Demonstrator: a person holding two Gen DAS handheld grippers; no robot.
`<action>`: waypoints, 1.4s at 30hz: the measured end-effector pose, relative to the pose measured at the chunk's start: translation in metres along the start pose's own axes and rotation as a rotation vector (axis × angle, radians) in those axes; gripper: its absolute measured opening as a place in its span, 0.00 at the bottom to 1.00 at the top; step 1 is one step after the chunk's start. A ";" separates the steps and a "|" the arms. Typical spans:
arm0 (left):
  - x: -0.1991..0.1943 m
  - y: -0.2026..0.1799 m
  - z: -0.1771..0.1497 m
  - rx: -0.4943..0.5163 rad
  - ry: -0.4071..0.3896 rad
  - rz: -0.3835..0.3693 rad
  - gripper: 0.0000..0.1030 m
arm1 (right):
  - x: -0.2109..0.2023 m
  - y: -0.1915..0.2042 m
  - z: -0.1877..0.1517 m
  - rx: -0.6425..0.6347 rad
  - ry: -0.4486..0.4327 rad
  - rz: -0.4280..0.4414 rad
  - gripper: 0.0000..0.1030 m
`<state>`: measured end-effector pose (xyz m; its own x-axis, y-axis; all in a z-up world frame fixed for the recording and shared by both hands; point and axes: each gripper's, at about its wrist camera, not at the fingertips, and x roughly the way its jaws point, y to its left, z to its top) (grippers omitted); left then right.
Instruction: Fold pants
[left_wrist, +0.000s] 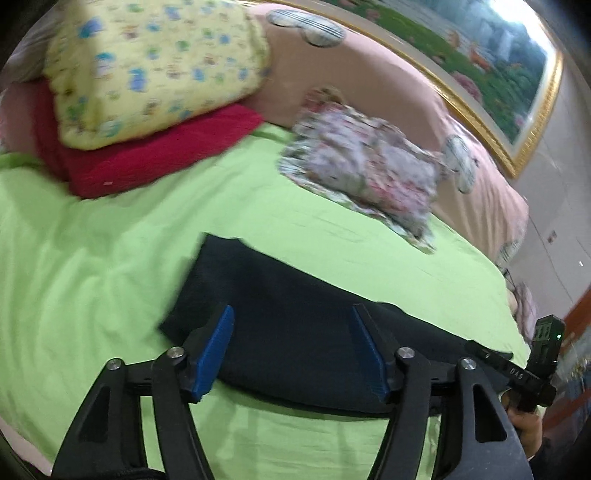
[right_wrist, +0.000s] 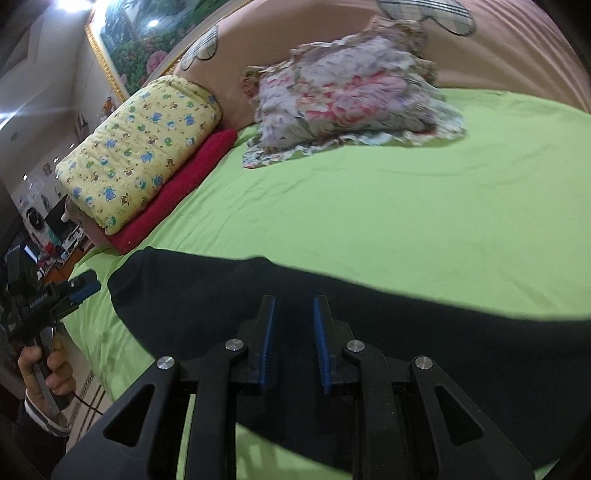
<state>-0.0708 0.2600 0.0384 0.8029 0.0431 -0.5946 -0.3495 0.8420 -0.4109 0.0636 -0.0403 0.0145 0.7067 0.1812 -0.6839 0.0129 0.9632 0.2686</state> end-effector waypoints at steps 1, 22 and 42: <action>0.004 -0.010 -0.001 0.015 0.009 -0.016 0.65 | -0.006 -0.004 -0.004 0.011 -0.003 -0.002 0.21; 0.086 -0.197 -0.035 0.273 0.231 -0.297 0.71 | -0.131 -0.099 -0.072 0.296 -0.157 -0.175 0.39; 0.170 -0.349 -0.056 0.525 0.443 -0.458 0.76 | -0.169 -0.169 -0.101 0.550 -0.221 -0.268 0.39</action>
<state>0.1606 -0.0569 0.0422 0.5075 -0.4890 -0.7095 0.3256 0.8711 -0.3676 -0.1292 -0.2140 0.0163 0.7571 -0.1527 -0.6352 0.5274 0.7167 0.4563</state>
